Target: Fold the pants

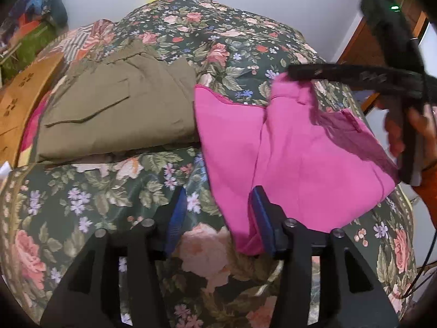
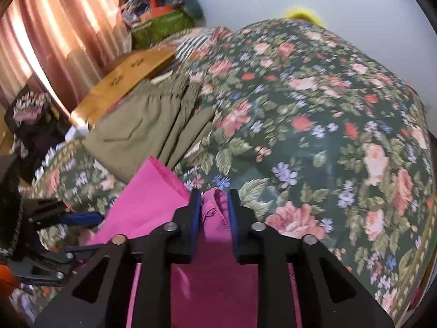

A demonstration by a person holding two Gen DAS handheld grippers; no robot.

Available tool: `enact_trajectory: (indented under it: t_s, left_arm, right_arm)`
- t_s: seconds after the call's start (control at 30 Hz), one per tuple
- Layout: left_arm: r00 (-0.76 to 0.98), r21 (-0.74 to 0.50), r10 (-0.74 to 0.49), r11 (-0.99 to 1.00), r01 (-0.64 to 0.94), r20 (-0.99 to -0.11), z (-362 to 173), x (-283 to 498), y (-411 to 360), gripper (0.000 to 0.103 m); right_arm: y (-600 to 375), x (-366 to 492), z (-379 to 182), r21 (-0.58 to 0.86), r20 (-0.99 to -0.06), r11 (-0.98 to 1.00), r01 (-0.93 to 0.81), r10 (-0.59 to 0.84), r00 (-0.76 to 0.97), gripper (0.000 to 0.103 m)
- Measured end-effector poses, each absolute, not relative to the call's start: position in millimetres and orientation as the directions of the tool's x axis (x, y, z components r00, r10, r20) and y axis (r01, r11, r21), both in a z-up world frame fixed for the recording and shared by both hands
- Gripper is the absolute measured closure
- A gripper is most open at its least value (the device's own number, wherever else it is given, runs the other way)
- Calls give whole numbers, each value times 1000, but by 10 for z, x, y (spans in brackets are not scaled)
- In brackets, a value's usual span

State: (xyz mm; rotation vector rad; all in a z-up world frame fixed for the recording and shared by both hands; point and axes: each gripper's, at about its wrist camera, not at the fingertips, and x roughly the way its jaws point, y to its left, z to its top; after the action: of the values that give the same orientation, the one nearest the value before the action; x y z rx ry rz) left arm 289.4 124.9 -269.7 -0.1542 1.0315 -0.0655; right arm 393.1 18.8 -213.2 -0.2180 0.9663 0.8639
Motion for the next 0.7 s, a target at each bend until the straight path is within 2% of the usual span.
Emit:
enact_trajectory:
  t_s: [0.13, 0.23, 0.37, 0.5, 0.57, 0.7]
  left_arm:
    - [502, -105, -61, 993, -60, -862, -2621, 2829, 1332, 48]
    - [508, -153, -95, 986, -74, -856, -2512, 2763, 1412, 47]
    - [533, -149, -85, 986, -77, -842, -2375, 2706, 1381, 29]
    - [549, -155, -104, 987, -48, -830, -2259, 2725, 1257, 25]
    - [547, -164, -121, 986, -31, -829, -2239, 2769, 1175, 17]
    - [526, -177, -145, 984, -11, -838, -2298, 2875, 1051, 16]
  right_arm:
    - [-62, 3807, -1854, 147, -760, 699, -700, 532, 372, 70]
    - [-375, 3653, -1659, 126, -735, 731, -671, 523, 432, 51]
    - [-767, 3457, -1530, 109, -717, 772, -627, 498, 488, 48]
    - [-1027, 3287, -1534, 84, -723, 809, -582, 451, 523, 40]
    - [-1137, 3193, -1579, 79, -726, 822, -564, 435, 532, 36]
    - [-1278, 3044, -1705, 103, -736, 843, -528, 422, 529, 29]
